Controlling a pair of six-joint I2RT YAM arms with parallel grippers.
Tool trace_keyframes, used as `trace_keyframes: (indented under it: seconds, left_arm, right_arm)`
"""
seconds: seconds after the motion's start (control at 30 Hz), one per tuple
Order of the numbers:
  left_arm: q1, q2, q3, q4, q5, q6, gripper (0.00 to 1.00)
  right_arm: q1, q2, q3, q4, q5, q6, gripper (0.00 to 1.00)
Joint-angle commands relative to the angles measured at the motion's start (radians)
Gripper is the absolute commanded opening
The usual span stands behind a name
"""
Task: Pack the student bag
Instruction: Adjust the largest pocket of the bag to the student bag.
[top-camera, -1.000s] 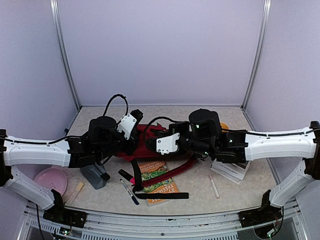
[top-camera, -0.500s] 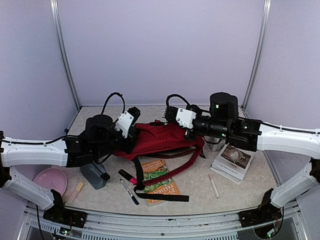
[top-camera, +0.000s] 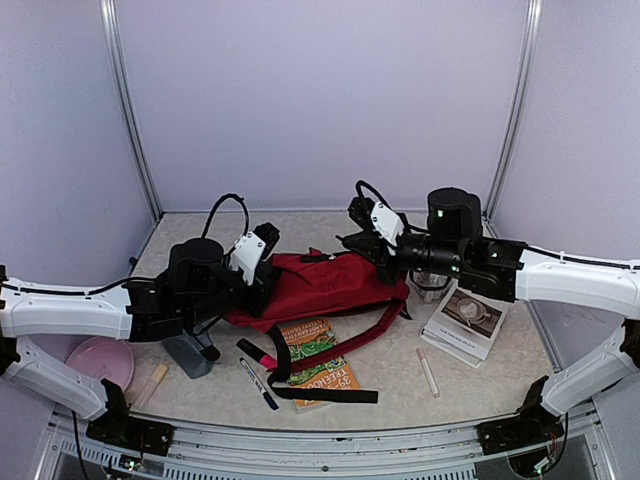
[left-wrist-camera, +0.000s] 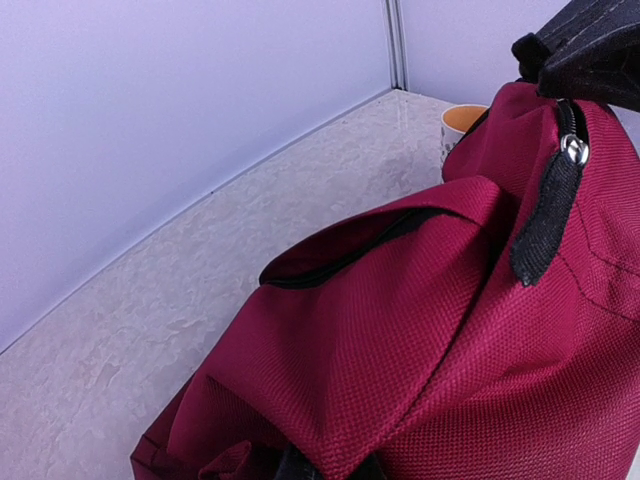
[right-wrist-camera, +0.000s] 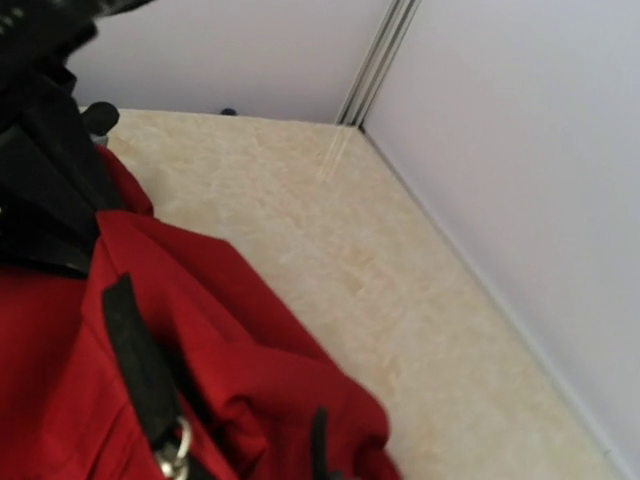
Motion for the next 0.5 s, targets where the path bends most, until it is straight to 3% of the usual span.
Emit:
trace_keyframes:
  seconds: [0.0, 0.2, 0.47]
  left_arm:
    - [-0.040, -0.010, 0.017, 0.089, -0.054, 0.036, 0.00]
    - [-0.091, 0.021, 0.022, 0.100, -0.130, 0.167, 0.00]
    - [-0.133, 0.056, 0.018, 0.118, -0.163, 0.240, 0.00]
  right_arm:
    - [-0.011, 0.000, -0.005, -0.053, 0.006, 0.104, 0.01]
    - [-0.011, 0.023, 0.021, -0.247, -0.044, 0.140, 0.13]
    - [-0.011, 0.036, 0.047, -0.357, -0.082, 0.179, 0.19]
